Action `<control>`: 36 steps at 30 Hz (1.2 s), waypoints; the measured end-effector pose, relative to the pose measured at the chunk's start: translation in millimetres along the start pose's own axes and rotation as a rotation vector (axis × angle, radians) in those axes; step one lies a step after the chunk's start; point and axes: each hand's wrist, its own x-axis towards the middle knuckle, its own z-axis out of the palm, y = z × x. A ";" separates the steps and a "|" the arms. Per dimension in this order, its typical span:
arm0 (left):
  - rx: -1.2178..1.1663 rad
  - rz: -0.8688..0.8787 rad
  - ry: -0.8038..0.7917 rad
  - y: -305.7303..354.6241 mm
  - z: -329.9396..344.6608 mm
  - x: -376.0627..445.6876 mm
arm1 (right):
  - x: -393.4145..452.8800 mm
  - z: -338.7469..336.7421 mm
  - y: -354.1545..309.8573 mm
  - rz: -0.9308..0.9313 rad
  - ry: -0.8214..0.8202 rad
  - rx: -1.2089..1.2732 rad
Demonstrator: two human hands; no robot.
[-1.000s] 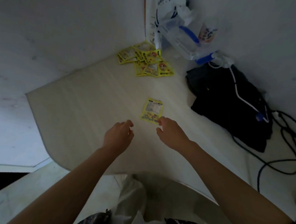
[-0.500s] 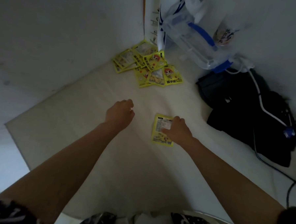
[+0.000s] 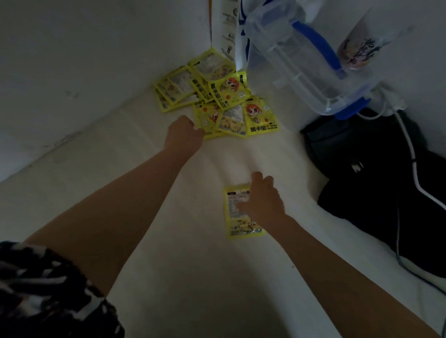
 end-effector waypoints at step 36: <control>0.236 -0.175 -0.101 -6.5 10.2 -4.0 | 27.5 -23.9 -0.8 0.051 0.006 0.141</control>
